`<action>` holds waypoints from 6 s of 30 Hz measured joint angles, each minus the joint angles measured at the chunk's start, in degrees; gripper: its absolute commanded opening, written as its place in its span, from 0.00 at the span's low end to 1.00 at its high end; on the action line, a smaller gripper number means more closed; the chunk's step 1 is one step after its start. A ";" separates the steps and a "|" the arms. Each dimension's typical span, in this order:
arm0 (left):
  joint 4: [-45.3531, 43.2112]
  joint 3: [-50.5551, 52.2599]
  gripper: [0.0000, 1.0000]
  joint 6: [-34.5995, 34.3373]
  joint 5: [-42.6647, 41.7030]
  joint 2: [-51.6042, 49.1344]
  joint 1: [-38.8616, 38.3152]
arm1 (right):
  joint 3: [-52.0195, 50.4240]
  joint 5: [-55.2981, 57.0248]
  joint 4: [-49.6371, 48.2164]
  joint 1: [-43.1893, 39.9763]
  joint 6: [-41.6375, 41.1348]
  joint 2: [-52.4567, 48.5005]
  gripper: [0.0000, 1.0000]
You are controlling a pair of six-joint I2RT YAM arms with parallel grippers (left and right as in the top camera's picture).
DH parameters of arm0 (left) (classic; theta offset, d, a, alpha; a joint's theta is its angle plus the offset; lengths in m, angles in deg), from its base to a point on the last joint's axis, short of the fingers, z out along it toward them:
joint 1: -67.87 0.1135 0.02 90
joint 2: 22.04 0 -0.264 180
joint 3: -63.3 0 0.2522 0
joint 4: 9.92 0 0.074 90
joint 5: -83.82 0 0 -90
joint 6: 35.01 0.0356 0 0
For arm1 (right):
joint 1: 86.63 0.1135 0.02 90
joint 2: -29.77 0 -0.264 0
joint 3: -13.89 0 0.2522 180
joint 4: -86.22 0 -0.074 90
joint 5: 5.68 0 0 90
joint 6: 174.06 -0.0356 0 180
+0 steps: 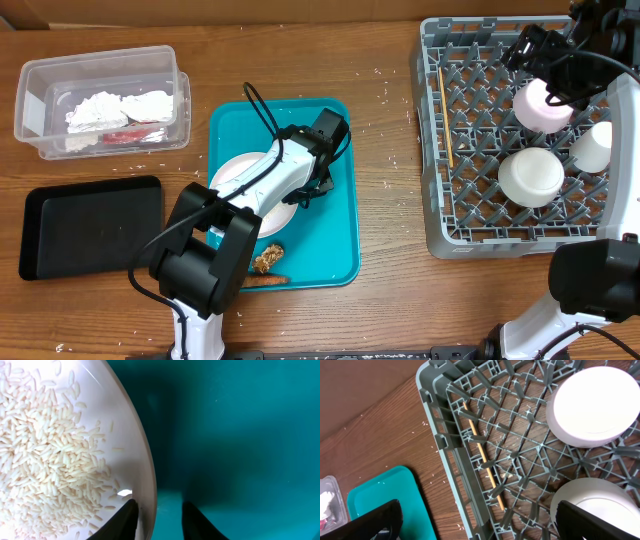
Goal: Sort waste into correct bins and load items into the dishwasher
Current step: 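Move the left gripper to the white plate and grasp its rim, then lift the plate with the left gripper over the black tray, then tilt the plate with the left gripper to pour rice onto black tray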
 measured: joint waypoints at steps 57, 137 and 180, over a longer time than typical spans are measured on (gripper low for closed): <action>38.47 -28.26 0.04 -1.60 8.59 0.00 16.37 | 0.00 0.00 -0.02 0.00 0.02 0.00 1.00; 29.24 -26.56 0.04 17.86 -50.21 7.78 75.36 | 0.00 0.00 -0.02 0.00 0.00 0.00 1.00; 32.28 -25.81 0.04 32.87 -68.19 7.74 83.56 | 0.00 0.02 0.00 0.00 0.02 0.00 1.00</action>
